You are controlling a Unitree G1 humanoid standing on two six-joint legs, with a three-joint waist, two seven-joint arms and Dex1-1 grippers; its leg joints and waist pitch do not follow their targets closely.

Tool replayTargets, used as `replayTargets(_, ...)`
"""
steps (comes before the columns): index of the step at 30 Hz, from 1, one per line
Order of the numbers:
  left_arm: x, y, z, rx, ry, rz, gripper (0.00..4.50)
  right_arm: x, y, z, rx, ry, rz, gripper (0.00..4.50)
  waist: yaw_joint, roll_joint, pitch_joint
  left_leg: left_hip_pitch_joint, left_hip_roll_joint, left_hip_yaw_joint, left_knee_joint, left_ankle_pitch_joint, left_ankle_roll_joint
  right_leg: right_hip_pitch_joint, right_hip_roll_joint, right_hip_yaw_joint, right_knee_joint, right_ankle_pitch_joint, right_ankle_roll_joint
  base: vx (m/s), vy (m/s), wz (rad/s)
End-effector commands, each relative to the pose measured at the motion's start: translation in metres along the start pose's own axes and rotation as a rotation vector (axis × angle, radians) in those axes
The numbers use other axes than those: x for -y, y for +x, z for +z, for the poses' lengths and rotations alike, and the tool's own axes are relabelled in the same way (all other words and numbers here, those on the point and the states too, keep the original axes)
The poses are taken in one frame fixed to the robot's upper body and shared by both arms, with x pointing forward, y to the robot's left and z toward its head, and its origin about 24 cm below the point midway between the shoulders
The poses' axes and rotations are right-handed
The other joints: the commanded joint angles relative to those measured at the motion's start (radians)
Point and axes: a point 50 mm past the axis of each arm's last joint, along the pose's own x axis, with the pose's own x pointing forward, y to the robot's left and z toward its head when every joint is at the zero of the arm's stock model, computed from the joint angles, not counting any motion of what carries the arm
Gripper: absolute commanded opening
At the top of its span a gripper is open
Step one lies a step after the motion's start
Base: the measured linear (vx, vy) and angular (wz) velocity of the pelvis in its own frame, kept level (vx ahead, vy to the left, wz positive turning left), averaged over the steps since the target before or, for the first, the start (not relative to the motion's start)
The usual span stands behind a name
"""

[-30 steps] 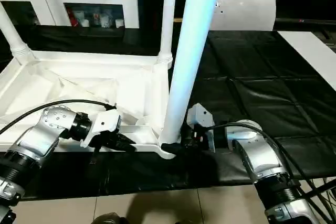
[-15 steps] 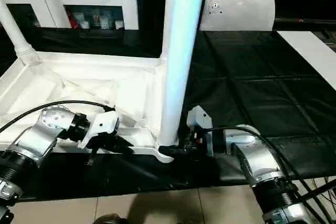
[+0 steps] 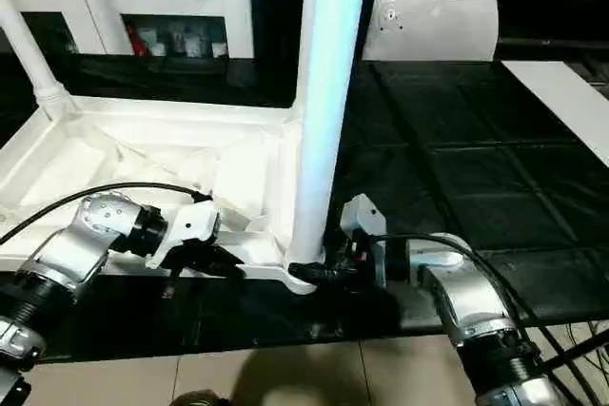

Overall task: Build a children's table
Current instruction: Rotate leg to tighten

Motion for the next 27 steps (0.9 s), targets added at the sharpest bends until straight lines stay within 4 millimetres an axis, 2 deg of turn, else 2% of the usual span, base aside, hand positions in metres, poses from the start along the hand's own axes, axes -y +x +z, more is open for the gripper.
replayTargets(1, -0.01, 0.002, 0.013, 0.054, -0.007, 0.112, 0.0, -0.003, 0.007, -0.015, -0.057, 0.032, -0.056, 2.69, -0.011, 0.012, -0.047, 0.019, 0.097, -0.048, -0.092, -0.377, -0.019, 0.02, -0.113, 0.075, -0.107, -0.468, -0.155, 0.0, 0.0, 0.0)
replayTargets(2, -0.012, 0.002, 0.013, 0.064, -0.022, 0.135, 0.0, -0.002, 0.008, -0.016, -0.055, 0.033, -0.081, 2.69, -0.013, 0.011, -0.047, 0.019, 0.097, -0.049, -0.092, -0.383, -0.023, 0.019, -0.113, 0.074, -0.108, -0.481, -0.151, 0.0, 0.0, 0.0)
replayTargets(4, -0.016, 0.005, 0.018, 0.133, -0.093, 0.216, 0.0, 0.003, 0.011, -0.023, -0.055, 0.06, -0.195, 2.68, -0.021, 0.01, -0.043, 0.019, 0.093, -0.053, -0.092, -0.411, -0.03, 0.017, -0.113, 0.067, -0.119, -0.55, -0.122, 0.0, 0.0, 0.0)
replayTargets(5, -0.018, 0.006, 0.02, 0.158, -0.115, 0.243, 0.0, 0.005, 0.013, -0.024, -0.049, 0.072, -0.235, 2.68, -0.025, 0.004, -0.045, 0.02, 0.093, -0.053, -0.091, -0.411, -0.032, 0.015, -0.114, 0.067, -0.121, -0.563, -0.116, 0.0, 0.0, 0.0)
replayTargets(6, -0.02, 0.012, 0.027, 0.217, -0.169, 0.296, 0.0, 0.01, 0.018, -0.028, -0.025, 0.113, -0.339, 2.68, -0.031, 0.007, -0.045, 0.021, 0.091, -0.057, -0.09, -0.421, -0.033, 0.014, -0.116, 0.063, -0.125, -0.584, -0.106, 0.0, 0.0, 0.0)
replayTargets(7, -0.022, 0.018, 0.033, 0.261, -0.213, 0.333, 0.0, 0.015, 0.023, -0.029, 0.003, 0.16, -0.425, 2.68, -0.04, 0.003, -0.045, 0.022, 0.091, -0.059, -0.089, -0.424, -0.033, 0.013, -0.115, 0.06, -0.126, -0.588, -0.104, 0.0, 0.0, 0.0)
replayTargets(8, -0.023, 0.021, 0.037, 0.283, -0.236, 0.349, 0.0, 0.017, 0.026, -0.029, 0.016, 0.185, -0.466, 2.68, -0.048, 0.005, -0.045, 0.02, 0.093, -0.059, -0.091, -0.429, -0.039, 0.013, -0.116, 0.061, -0.122, -0.58, -0.111, 0.0, 0.0, 0.0)
replayTargets(9, -0.023, 0.023, 0.038, 0.294, -0.248, 0.356, 0.0, 0.018, 0.028, -0.029, 0.023, 0.197, -0.486, 2.68, -0.06, 0.004, -0.045, 0.014, 0.092, -0.064, -0.091, -0.442, -0.041, 0.017, -0.114, 0.053, -0.124, -0.576, -0.107, 0.0, 0.0, 0.0)
replayTargets(10, -0.023, 0.027, 0.042, 0.315, -0.267, 0.362, 0.0, 0.021, 0.031, -0.03, 0.032, 0.223, -0.521, 2.68, -0.071, -0.003, -0.051, 0.003, 0.09, -0.064, -0.092, -0.417, -0.026, 0.029, -0.115, 0.053, -0.123, -0.554, -0.1, 0.0, 0.0, 0.0)
replayTargets(11, -0.023, 0.031, 0.046, 0.33, -0.28, 0.371, 0.0, 0.023, 0.035, -0.03, 0.039, 0.246, -0.559, 2.68, -0.071, 0.0, -0.051, 0.001, 0.089, -0.062, -0.091, -0.395, -0.015, 0.028, -0.116, 0.055, -0.122, -0.537, -0.103, 0.0, 0.0, 0.0)
replayTargets(12, -0.023, 0.036, 0.05, 0.341, -0.295, 0.384, 0.0, 0.026, 0.039, -0.029, 0.042, 0.264, -0.597, 2.68, -0.072, 0.004, -0.05, 0.006, 0.087, -0.055, -0.089, -0.377, -0.001, 0.017, -0.115, 0.061, -0.125, -0.521, -0.115, 0.0, 0.0, 0.0)
replayTargets(13, -0.023, 0.042, 0.056, 0.358, -0.31, 0.393, 0.0, 0.029, 0.045, -0.029, 0.051, 0.302, -0.638, 2.68, -0.075, 0.005, -0.053, 0.006, 0.084, -0.052, -0.084, -0.353, 0.008, 0.018, -0.117, 0.064, -0.123, -0.509, -0.129, 0.0, 0.0, 0.0)
replayTargets(16, -0.022, 0.056, 0.073, 0.4, -0.352, 0.414, 0.0, 0.035, 0.063, -0.024, 0.072, 0.382, -0.711, 2.68, -0.09, 0.006, -0.058, -0.005, 0.085, -0.049, -0.085, -0.303, 0.021, 0.025, -0.111, 0.065, -0.111, -0.439, -0.154, 0.0, 0.0, 0.0)
replayTargets(17, -0.022, 0.063, 0.082, 0.415, -0.361, 0.43, 0.0, 0.037, 0.075, -0.017, 0.074, 0.398, -0.712, 2.68, -0.089, 0.006, -0.061, -0.002, 0.086, -0.048, -0.084, -0.293, 0.023, 0.022, -0.111, 0.067, -0.11, -0.416, -0.163, 0.0, 0.0, 0.0)
replayTargets(18, -0.021, 0.065, 0.084, 0.415, -0.363, 0.434, 0.0, 0.037, 0.079, -0.015, 0.071, 0.403, -0.707, 2.67, -0.093, 0.004, -0.062, -0.006, 0.082, -0.044, -0.082, -0.27, 0.036, 0.025, -0.11, 0.069, -0.108, -0.384, -0.175, 0.0, 0.0, 0.0)
replayTargets(19, -0.02, 0.067, 0.086, 0.414, -0.363, 0.436, 0.0, 0.037, 0.082, -0.014, 0.067, 0.407, -0.703, 2.67, -0.091, 0.002, -0.066, -0.01, 0.08, -0.041, -0.079, -0.236, 0.053, 0.029, -0.11, 0.069, -0.105, -0.362, -0.175, 0.0, 0.0, 0.0)
replayTargets(20, -0.02, 0.068, 0.087, 0.413, -0.355, 0.433, 0.0, 0.036, 0.085, -0.013, 0.061, 0.404, -0.697, 2.67, -0.089, 0.003, -0.066, -0.01, 0.08, -0.039, -0.078, -0.223, 0.061, 0.028, -0.109, 0.069, -0.105, -0.351, -0.175, 0.0, 0.0, 0.0)
replayTargets(22, -0.019, 0.068, 0.086, 0.395, -0.333, 0.439, 0.0, 0.033, 0.09, -0.013, 0.025, 0.392, -0.665, 2.67, -0.085, 0.002, -0.072, -0.016, 0.078, -0.035, -0.075, -0.151, 0.091, 0.033, -0.106, 0.069, -0.098, -0.277, -0.18, 0.0, 0.0, 0.0)
replayTargets(23, -0.018, 0.069, 0.085, 0.384, -0.325, 0.442, 0.0, 0.032, 0.092, -0.014, 0.008, 0.383, -0.652, 2.67, -0.083, 0.002, -0.074, -0.015, 0.08, -0.035, -0.074, -0.139, 0.099, 0.032, -0.105, 0.069, -0.095, -0.261, -0.184, 0.0, 0.0, 0.0)
replayTargets(24, -0.019, 0.068, 0.081, 0.364, -0.315, 0.457, 0.0, 0.031, 0.093, -0.016, -0.016, 0.384, -0.644, 2.67, -0.085, -0.006, -0.076, -0.019, 0.08, -0.032, -0.073, -0.123, 0.109, 0.034, -0.103, 0.068, -0.092, -0.244, -0.19, 0.0, 0.0, 0.0)
replayTargets(27, -0.02, 0.064, 0.076, 0.336, -0.313, 0.489, 0.0, 0.032, 0.095, -0.022, -0.06, 0.382, -0.649, 2.67, -0.08, -0.003, -0.074, -0.017, 0.08, -0.03, -0.074, -0.118, 0.114, 0.03, -0.103, 0.067, -0.096, -0.263, -0.186, 0.0, 0.0, 0.0)
